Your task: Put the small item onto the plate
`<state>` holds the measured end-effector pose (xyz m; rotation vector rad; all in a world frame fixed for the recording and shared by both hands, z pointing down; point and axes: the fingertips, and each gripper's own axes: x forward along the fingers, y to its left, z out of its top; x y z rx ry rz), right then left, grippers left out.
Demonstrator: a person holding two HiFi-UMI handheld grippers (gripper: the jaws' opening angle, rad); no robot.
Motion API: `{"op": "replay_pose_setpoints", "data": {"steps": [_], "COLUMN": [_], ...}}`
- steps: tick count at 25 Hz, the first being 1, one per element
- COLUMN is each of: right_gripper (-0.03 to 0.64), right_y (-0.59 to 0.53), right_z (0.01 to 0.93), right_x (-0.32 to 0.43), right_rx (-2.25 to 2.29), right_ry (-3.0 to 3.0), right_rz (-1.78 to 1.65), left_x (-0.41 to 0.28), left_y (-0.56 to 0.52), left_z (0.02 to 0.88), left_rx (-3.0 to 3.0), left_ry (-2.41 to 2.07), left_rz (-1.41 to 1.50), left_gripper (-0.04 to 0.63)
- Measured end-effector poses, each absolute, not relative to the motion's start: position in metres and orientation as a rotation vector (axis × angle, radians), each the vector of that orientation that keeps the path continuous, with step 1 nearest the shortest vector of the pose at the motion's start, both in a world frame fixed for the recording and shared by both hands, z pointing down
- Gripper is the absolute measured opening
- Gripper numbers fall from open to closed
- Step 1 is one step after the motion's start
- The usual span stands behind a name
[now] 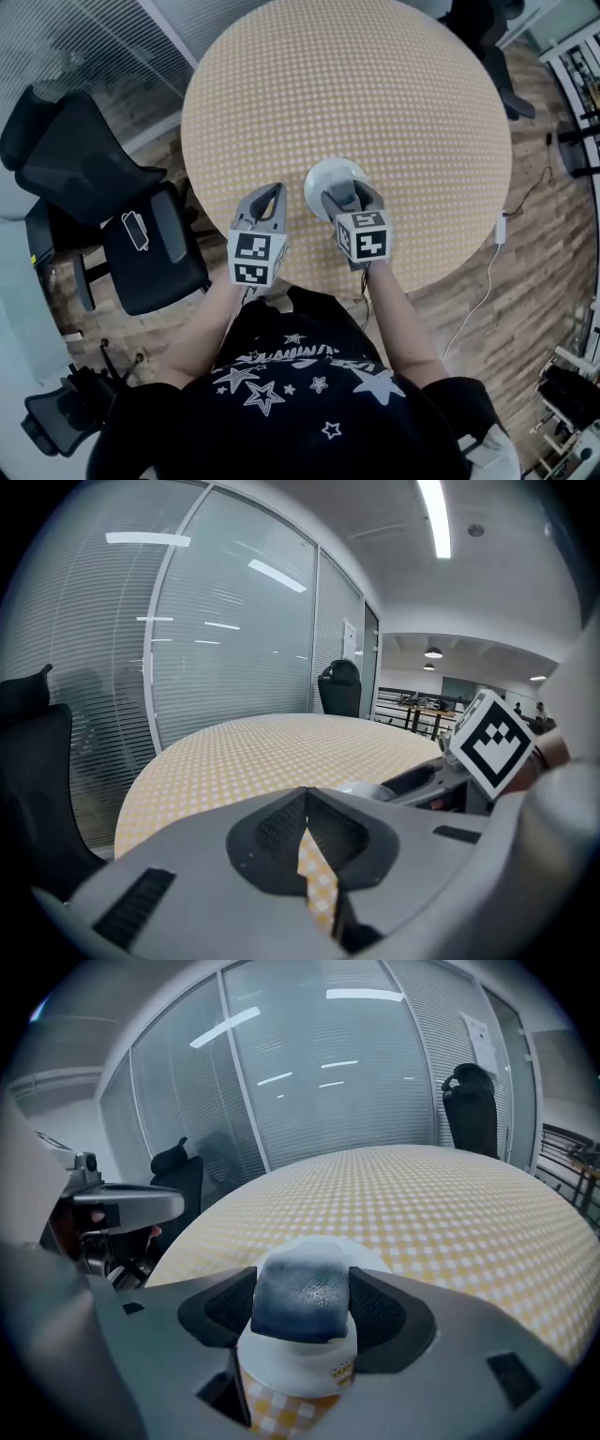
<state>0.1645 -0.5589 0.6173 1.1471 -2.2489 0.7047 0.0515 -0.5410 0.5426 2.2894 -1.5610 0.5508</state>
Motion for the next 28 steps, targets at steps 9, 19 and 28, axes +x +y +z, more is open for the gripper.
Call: {"op": "replay_pose_setpoints", "data": {"steps": [9,19,28], "right_gripper": [0.299,0.299,0.301], "right_y": [-0.551,-0.552,-0.547], "right_z": [0.638,0.645,0.636], "right_x": [0.165,0.159,0.166], "right_rx": [1.128,1.144,1.249], "right_ry": [-2.122,-2.058,-2.031], "right_rz": [0.678,0.664,0.525], "left_x": [0.057,0.04,0.019], "left_y": [-0.531,-0.518,-0.496], "left_z": [0.552,0.552,0.544], "left_rx": [2.269,2.264,2.315], "left_ry": [-1.544,-1.54,-1.504], "left_rz": [0.553,0.531,0.514], "left_gripper": [0.0,0.0,0.0]}}
